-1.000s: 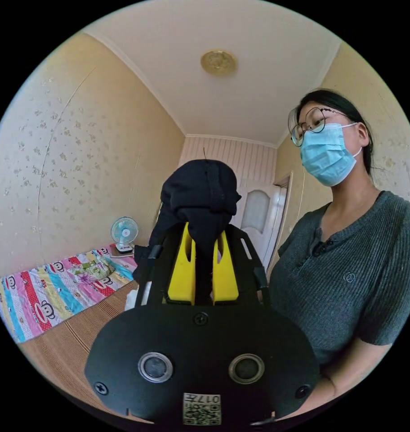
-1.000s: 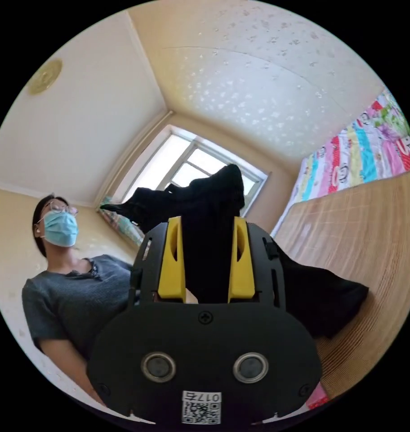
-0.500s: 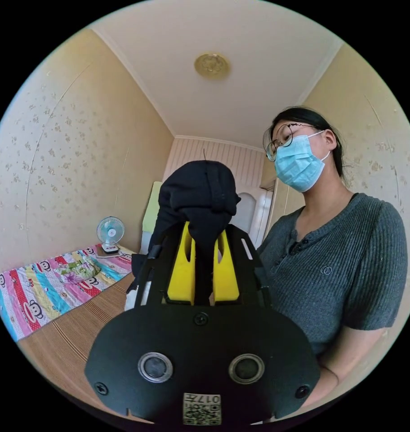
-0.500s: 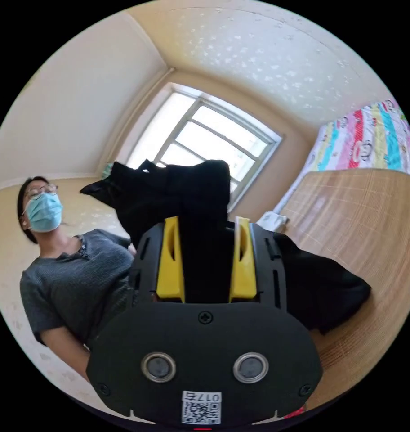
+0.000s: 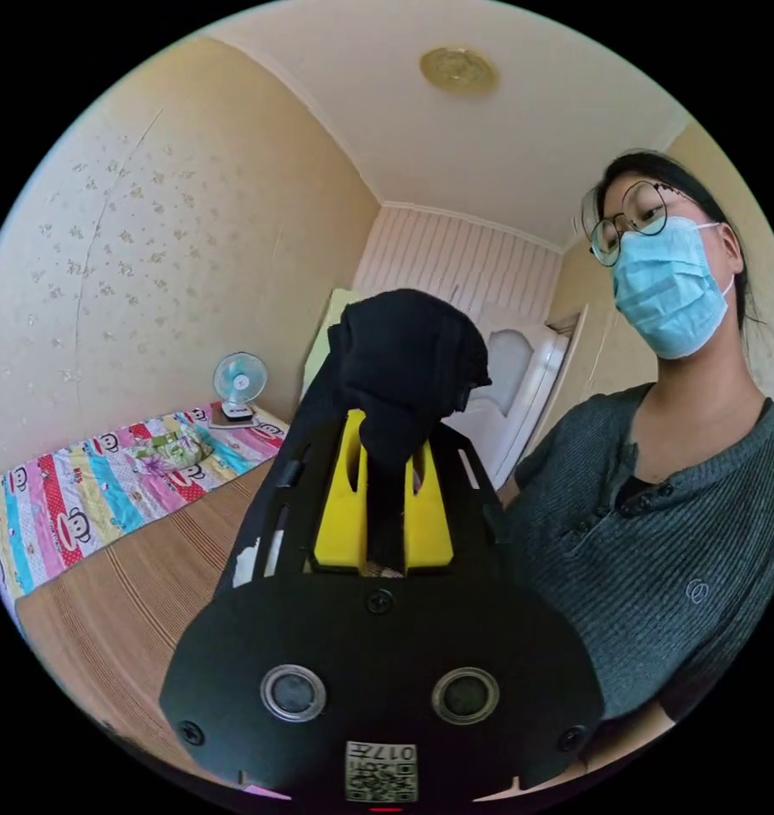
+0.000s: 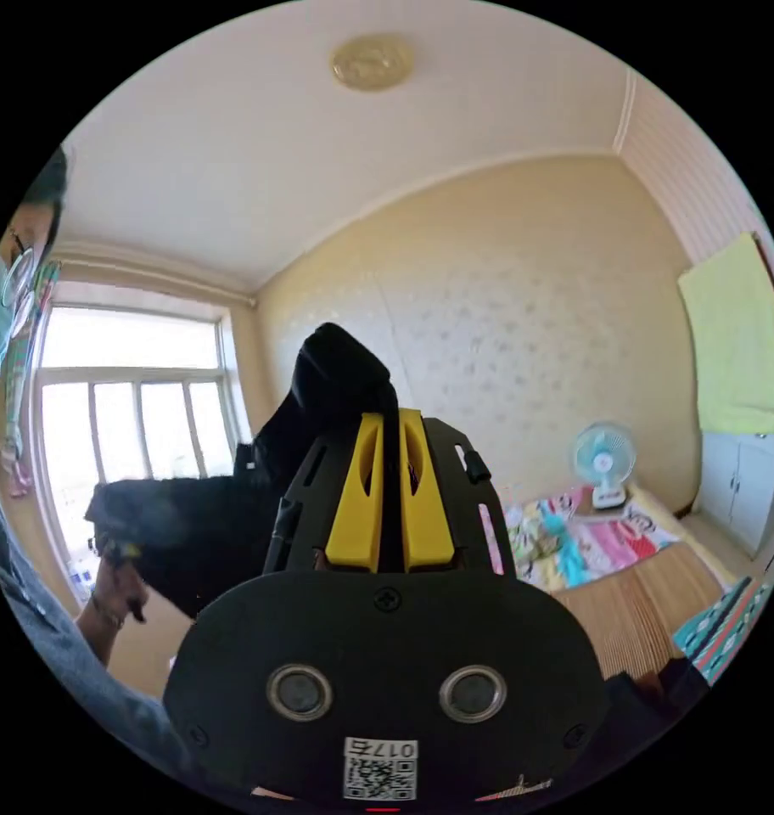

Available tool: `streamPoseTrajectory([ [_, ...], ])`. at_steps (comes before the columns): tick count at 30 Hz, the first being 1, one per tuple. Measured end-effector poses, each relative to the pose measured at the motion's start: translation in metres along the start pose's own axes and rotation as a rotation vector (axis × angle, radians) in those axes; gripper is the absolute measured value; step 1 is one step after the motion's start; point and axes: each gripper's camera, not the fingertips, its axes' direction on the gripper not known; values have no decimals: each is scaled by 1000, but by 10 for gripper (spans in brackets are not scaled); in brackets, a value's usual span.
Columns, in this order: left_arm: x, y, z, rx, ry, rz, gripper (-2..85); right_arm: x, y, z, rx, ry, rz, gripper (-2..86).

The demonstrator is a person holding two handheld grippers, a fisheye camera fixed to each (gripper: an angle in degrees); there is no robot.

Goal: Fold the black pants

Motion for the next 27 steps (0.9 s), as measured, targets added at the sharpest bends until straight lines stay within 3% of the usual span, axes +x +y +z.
streamPoseTrajectory([
  [5, 10, -32, -36, 54, 61, -7, 62, -45, -79, 10, 248, -203, -98, 37],
  [10, 14, -56, -151, 216, -123, -30, 62, -102, -142, 112, 147, -572, -114, 40],
  [13, 3, -53, -231, 278, -310, -150, 63, -154, -147, 217, -82, -753, -75, 42],
  [16, -25, -29, -304, 301, -474, -306, 66, -229, -105, 339, -470, -864, -94, 48],
  [18, -64, 21, -367, 330, -586, -535, 80, -294, -25, 429, -871, -884, -104, 63],
  [20, -95, 82, -413, 354, -696, -799, 105, -325, 53, 467, -1118, -834, -120, 82],
  [23, -133, 207, -477, 303, -798, -1252, 134, -328, 175, 473, -1380, -806, 0, 89],
  [27, -154, 357, -543, 301, -574, -1703, 135, -267, 325, 420, -1676, -883, 310, 54],
])
